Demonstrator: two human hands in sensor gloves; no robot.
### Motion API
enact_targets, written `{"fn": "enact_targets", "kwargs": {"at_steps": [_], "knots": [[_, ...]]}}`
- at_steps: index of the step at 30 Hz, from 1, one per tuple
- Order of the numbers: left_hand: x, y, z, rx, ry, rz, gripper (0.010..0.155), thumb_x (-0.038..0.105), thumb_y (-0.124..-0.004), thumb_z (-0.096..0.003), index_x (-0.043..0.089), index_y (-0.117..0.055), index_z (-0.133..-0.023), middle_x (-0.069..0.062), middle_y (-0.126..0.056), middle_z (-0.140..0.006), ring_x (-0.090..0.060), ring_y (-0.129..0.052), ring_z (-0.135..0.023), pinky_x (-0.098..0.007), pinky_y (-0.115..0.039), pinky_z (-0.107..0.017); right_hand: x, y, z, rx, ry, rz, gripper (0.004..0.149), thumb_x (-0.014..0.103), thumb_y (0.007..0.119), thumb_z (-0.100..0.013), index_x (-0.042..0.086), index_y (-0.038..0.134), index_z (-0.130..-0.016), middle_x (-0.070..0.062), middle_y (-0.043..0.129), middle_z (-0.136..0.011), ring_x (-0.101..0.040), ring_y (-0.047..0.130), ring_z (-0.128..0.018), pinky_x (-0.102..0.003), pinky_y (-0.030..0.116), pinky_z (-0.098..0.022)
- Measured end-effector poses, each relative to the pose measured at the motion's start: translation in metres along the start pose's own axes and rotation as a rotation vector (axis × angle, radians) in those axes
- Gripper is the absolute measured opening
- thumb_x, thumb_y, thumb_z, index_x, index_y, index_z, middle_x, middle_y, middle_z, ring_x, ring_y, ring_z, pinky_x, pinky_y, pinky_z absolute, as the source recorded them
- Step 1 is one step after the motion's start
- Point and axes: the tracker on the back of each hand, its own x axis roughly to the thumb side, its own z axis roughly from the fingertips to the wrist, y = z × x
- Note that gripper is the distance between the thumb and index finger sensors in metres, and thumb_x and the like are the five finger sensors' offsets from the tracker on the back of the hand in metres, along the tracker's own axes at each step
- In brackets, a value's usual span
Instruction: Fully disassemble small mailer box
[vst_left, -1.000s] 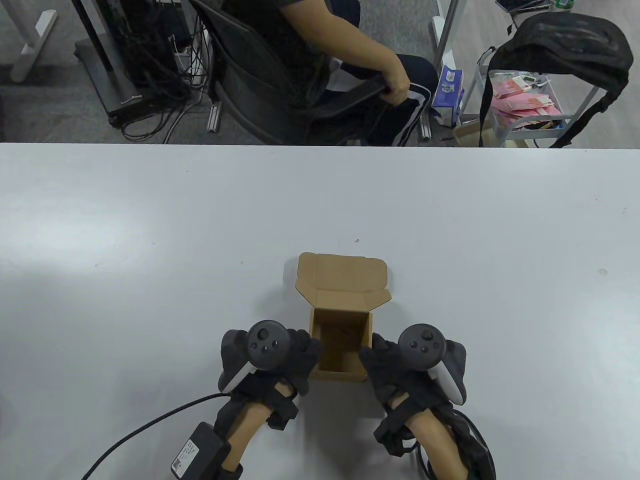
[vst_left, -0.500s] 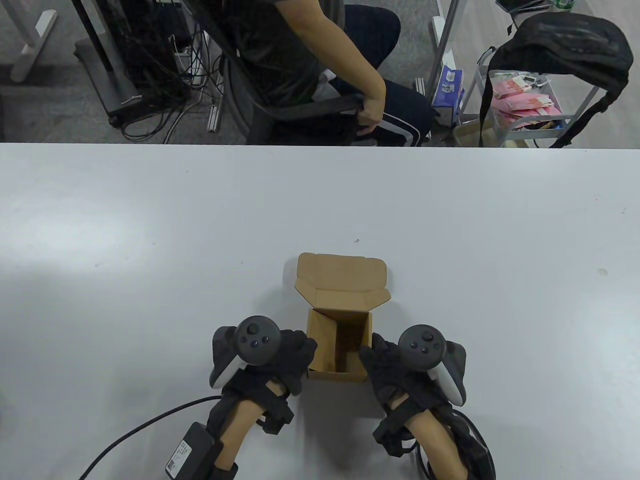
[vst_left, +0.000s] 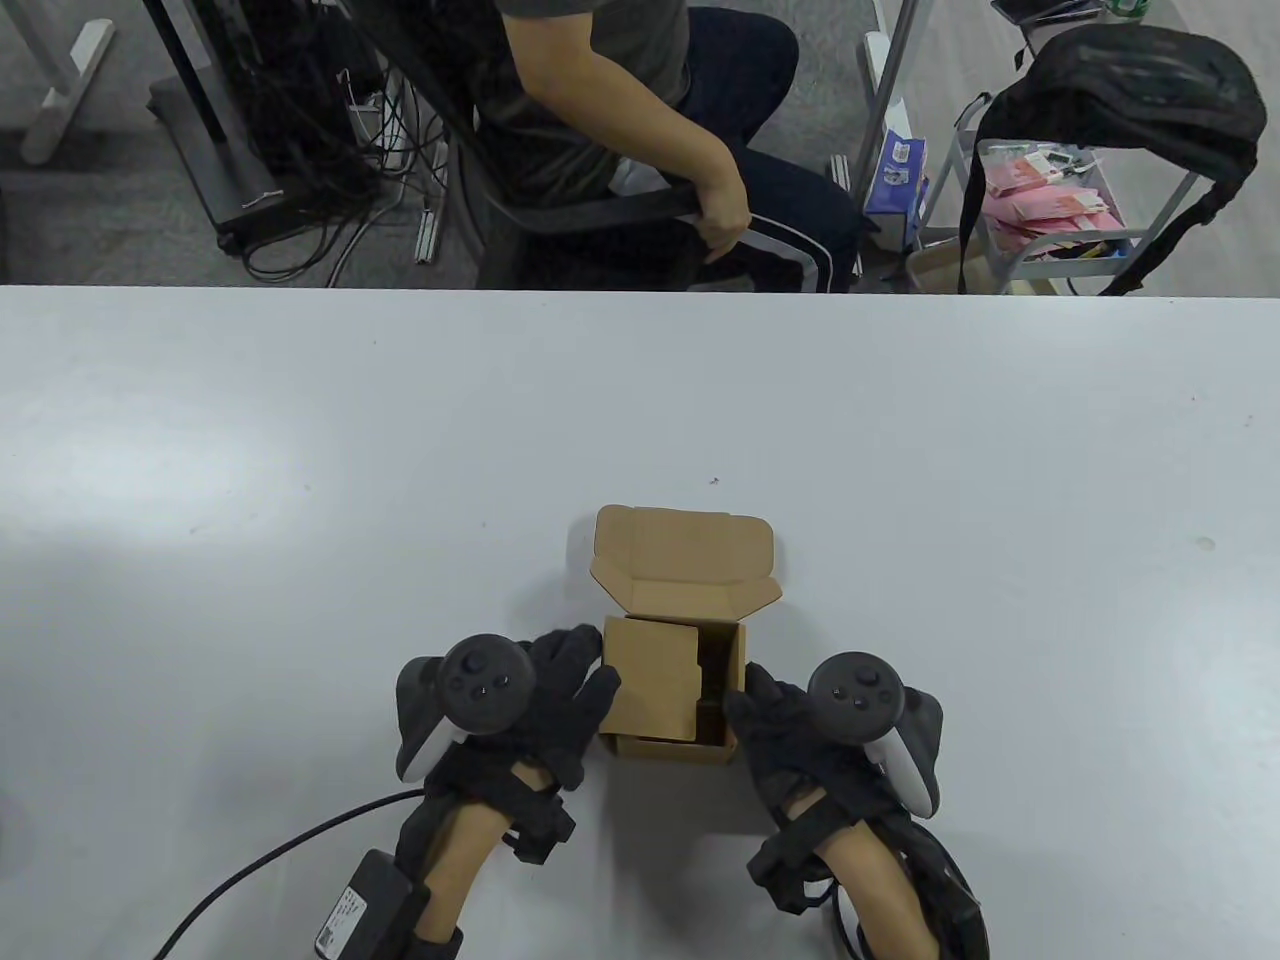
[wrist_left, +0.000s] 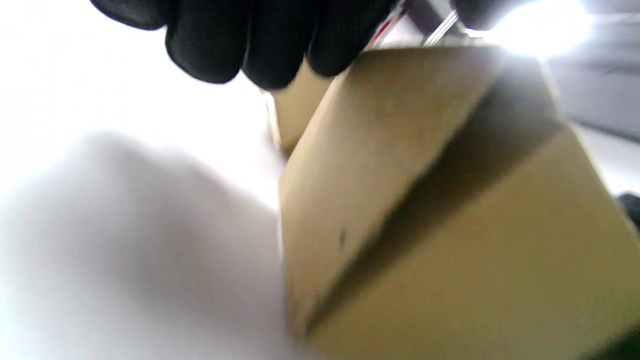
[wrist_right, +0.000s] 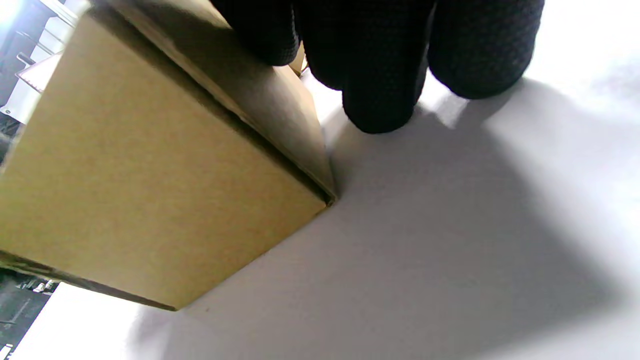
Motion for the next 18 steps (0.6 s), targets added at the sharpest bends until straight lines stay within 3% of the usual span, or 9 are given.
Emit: {"fn": "enact_targets", "kwargs": {"at_steps": [1,3,5,6,9,12,15,18], "knots": [[0.01,0.005,0.003,0.086,-0.094,-0.054,0.074,0.065,-0.063,-0.045,0.019,-0.062,-0.103,-0.011,-0.062,-0.109,-0.048,-0.064,-0.096,-0.066,-0.056,-0.067,0.0,0.0,0.0,0.0,0.001,0.001,0.071,0.06,0.054,-0.038,0.017,0.054,-0.095,-0.019,0.061,-0.098,-0.037,0.083,-0.075,-0.054,0.071,-0.051],[0.034,0.007,0.005,0.104,-0.288,-0.124,0.07,0.068,-0.06,-0.0452,0.027,-0.069,-0.101,-0.001,-0.063,-0.112,-0.044,-0.057,-0.103,-0.064,-0.054,-0.07,0.0,0.0,0.0,0.003,0.002,0.001,0.071,0.06,0.054,-0.038,0.017,0.054,-0.095,-0.019,0.061,-0.098,-0.036,0.083,-0.075,-0.054,0.071,-0.051],[0.055,0.0,0.002,-0.015,-0.409,-0.152,0.064,0.065,-0.062,-0.0457,0.029,-0.077,-0.097,0.004,-0.066,-0.112,-0.038,-0.049,-0.109,-0.064,-0.043,-0.075,0.0,0.0,0.0,0.001,0.001,0.002,0.071,0.06,0.054,-0.038,0.017,0.054,-0.095,-0.019,0.061,-0.098,-0.036,0.083,-0.075,-0.054,0.071,-0.051],[0.066,-0.008,-0.002,-0.126,-0.433,-0.179,0.064,0.064,-0.062,-0.0457,0.027,-0.081,-0.094,0.005,-0.067,-0.112,-0.036,-0.047,-0.111,-0.064,-0.041,-0.077,0.0,0.0,0.0,0.001,0.001,0.005,0.071,0.06,0.054,-0.038,0.017,0.054,-0.095,-0.019,0.061,-0.098,-0.036,0.083,-0.075,-0.054,0.071,-0.051],[0.081,-0.029,-0.011,-0.288,-0.433,-0.288,0.063,0.065,-0.061,-0.0454,0.027,-0.084,-0.091,0.009,-0.064,-0.113,-0.033,-0.039,-0.113,-0.062,-0.034,-0.079,0.0,0.001,0.0,-0.003,0.001,0.009,0.071,0.059,0.053,-0.038,0.017,0.054,-0.095,-0.019,0.061,-0.098,-0.036,0.083,-0.075,-0.054,0.071,-0.051],[0.083,-0.039,-0.018,-0.306,-0.426,-0.292,0.066,0.065,-0.061,-0.0447,0.021,-0.089,-0.085,0.008,-0.066,-0.112,-0.033,-0.04,-0.113,-0.062,-0.035,-0.079,-0.001,0.001,0.001,-0.002,0.004,0.007,0.07,0.058,0.053,-0.039,0.017,0.053,-0.095,-0.019,0.061,-0.098,-0.036,0.083,-0.075,-0.054,0.071,-0.051],[0.077,-0.047,-0.021,-0.389,-0.395,-0.267,0.066,0.065,-0.06,-0.0451,0.022,-0.089,-0.086,0.008,-0.062,-0.114,-0.035,-0.033,-0.113,-0.062,-0.029,-0.079,0.0,0.001,0.001,0.003,0.004,0.009,0.07,0.059,0.053,-0.039,0.017,0.053,-0.095,-0.019,0.06,-0.098,-0.036,0.083,-0.075,-0.054,0.071,-0.051],[0.074,-0.045,-0.019,-0.358,-0.405,-0.32,0.066,0.066,-0.06,-0.0446,0.023,-0.089,-0.086,0.007,-0.063,-0.113,-0.035,-0.035,-0.113,-0.062,-0.03,-0.079,0.001,0.002,0.0,0.006,0.004,0.011,0.071,0.059,0.053,-0.038,0.017,0.053,-0.095,-0.019,0.06,-0.098,-0.037,0.083,-0.074,-0.054,0.071,-0.05]]}}
